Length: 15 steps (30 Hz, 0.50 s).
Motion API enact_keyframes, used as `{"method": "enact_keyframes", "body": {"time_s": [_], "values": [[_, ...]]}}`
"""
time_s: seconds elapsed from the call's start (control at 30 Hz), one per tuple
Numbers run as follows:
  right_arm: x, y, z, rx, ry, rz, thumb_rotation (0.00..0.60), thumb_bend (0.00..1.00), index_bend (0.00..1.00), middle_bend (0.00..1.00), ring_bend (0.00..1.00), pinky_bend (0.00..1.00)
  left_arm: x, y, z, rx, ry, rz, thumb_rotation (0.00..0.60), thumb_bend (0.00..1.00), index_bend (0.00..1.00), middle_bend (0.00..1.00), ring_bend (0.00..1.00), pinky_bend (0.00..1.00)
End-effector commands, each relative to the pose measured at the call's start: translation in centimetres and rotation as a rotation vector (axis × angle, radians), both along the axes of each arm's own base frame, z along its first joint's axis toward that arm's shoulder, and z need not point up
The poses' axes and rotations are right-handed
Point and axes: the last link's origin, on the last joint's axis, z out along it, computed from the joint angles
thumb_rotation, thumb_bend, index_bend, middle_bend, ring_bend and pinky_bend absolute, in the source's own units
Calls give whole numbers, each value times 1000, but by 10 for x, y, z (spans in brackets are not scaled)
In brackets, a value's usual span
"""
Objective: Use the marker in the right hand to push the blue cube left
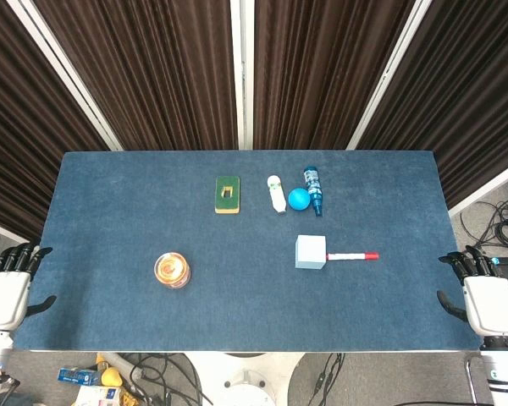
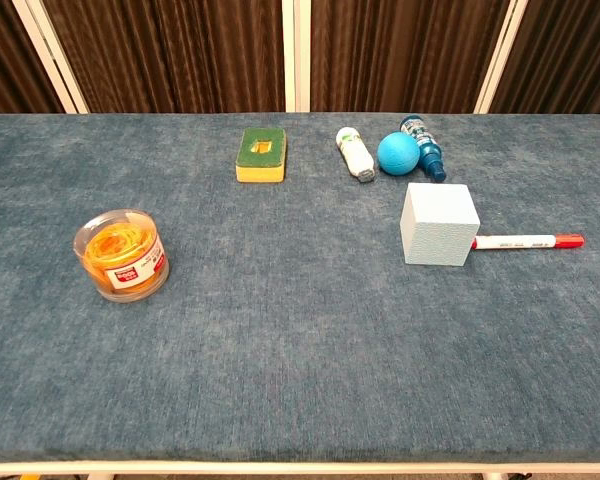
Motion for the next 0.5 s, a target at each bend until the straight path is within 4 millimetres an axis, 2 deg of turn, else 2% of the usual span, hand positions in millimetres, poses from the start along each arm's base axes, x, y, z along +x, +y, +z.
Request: {"method": "enact_keyframes", "body": {"time_s": [0.03, 0.5], "values": [[0, 0, 1, -5, -2, 2, 600, 175, 277, 240, 86, 188, 1, 0, 0, 5, -4, -4, 600, 82, 244, 203, 132, 141], [1, -1, 3, 2, 0, 18, 600, 174, 276, 239, 86, 188, 4, -3, 1, 23, -8, -22, 600, 82, 244, 204, 131, 141]]}}
